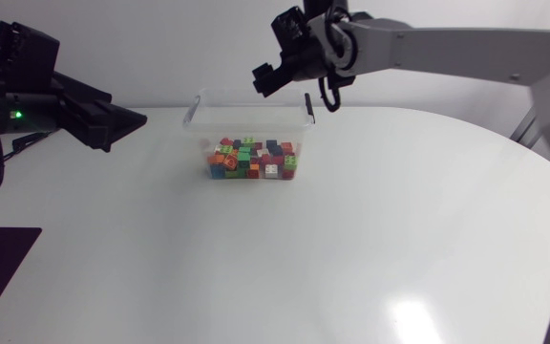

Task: Place the duplo bricks in the container

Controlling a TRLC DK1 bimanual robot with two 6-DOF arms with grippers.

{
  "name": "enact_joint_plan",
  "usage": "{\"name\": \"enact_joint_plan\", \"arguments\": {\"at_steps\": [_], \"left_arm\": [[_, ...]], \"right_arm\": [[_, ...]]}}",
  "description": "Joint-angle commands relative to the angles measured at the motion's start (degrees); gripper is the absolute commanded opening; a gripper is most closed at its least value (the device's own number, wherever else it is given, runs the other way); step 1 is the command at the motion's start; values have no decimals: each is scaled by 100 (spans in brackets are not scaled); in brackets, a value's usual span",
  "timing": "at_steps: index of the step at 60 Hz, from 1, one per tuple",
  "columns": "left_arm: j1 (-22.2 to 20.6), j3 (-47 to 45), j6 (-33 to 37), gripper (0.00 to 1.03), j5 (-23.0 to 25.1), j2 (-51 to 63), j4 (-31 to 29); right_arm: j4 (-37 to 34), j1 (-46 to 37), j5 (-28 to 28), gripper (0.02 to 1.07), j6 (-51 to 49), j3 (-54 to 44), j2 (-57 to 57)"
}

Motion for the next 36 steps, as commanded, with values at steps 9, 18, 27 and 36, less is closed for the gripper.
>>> {"name": "enact_joint_plan", "arguments": {"at_steps": [9,18,27,36], "left_arm": [[313,-530,174,99,62,-517,-18],[374,-899,113,99,71,-965,105],[436,-1242,34,99,71,-1422,210],[629,-1488,-81,99,62,-1703,281]], "right_arm": [[128,-285,392,102,-286,-1541,-1858],[330,-391,752,102,-383,-2631,-2939],[480,-514,1043,102,-515,-3563,-3915],[462,-690,1201,102,-585,-4266,-4741]]}}
